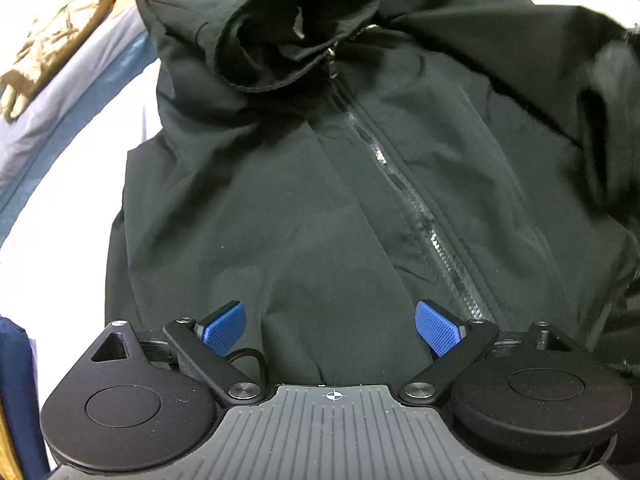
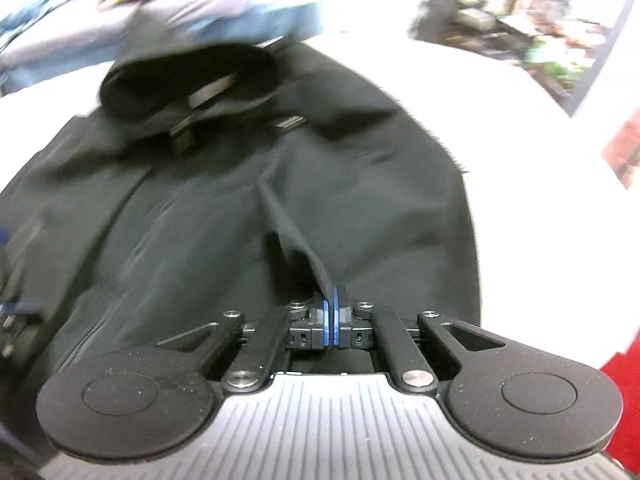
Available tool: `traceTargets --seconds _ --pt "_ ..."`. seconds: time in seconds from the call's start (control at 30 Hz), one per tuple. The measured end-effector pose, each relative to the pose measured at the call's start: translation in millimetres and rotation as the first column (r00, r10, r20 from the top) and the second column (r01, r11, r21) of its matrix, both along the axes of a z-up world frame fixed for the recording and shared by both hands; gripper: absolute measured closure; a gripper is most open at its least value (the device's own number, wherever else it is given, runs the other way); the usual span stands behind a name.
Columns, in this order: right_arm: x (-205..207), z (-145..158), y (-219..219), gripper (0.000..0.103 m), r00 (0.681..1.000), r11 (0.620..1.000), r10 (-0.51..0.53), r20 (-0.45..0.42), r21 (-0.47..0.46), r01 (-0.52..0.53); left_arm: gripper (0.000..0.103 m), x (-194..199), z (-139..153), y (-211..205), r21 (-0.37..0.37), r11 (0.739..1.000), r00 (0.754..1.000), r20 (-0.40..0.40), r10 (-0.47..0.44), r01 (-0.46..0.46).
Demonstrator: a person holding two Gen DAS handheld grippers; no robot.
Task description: Fold large clothes
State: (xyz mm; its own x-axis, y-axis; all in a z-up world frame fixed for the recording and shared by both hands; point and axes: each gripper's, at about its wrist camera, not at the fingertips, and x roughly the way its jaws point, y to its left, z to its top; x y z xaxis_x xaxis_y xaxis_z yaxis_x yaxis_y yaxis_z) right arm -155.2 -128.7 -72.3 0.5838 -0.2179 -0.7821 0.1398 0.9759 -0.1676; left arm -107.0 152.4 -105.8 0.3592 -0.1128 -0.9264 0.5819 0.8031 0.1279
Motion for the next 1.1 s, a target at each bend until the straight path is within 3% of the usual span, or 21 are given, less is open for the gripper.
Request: traceTargets --seconds 0.17,0.37,0.53,0.73,0.93,1.0,1.03,1.07,1.1 --pt "10.8 35.0 -77.7 0.099 0.988 0.988 -0.121 0.093 -0.087 0.129 0.000 2.0 1.1 -3.9 0.017 1.000 1.000 0.002 0.008 -0.008" --pt "45.5 74.7 -178.6 0.100 0.948 0.950 -0.249 0.196 -0.142 0.279 0.000 4.0 2.3 -3.8 0.037 0.999 0.999 -0.006 0.040 -0.039" --pt "93.4 86.2 -257.5 0.100 0.928 0.920 -0.310 0.205 -0.182 0.347 0.000 4.9 4.4 -1.9 0.050 0.996 0.997 0.001 0.080 -0.080" --pt "156.4 78.3 -322.9 0.100 0.923 0.897 -0.355 0.148 -0.225 0.381 0.000 6.1 5.9 0.7 0.054 0.986 0.987 0.009 0.157 -0.158" --pt "208.2 33.5 -327.3 0.098 0.936 0.882 -0.348 0.045 -0.324 0.343 0.000 5.8 8.8 4.9 0.044 0.970 0.971 0.007 0.239 -0.239" --pt "213.2 20.2 -321.3 0.078 0.928 0.878 -0.372 0.036 -0.311 0.364 0.000 5.5 9.0 5.5 0.045 0.967 0.968 0.008 0.251 -0.251" --pt "214.2 15.3 -319.6 0.047 0.922 0.874 -0.386 0.039 -0.305 0.379 0.000 5.8 8.9 5.7 0.046 0.966 0.967 0.008 0.255 -0.255" --pt "213.5 12.2 -315.9 0.024 0.918 0.869 -0.392 0.056 -0.304 0.390 0.000 5.8 8.8 5.7 0.047 0.965 0.966 0.009 0.257 -0.257" --pt "211.7 13.9 -309.4 0.021 0.918 0.868 -0.387 0.084 -0.303 0.393 0.000 5.7 8.9 5.7 0.047 0.965 0.966 0.011 0.259 -0.259"
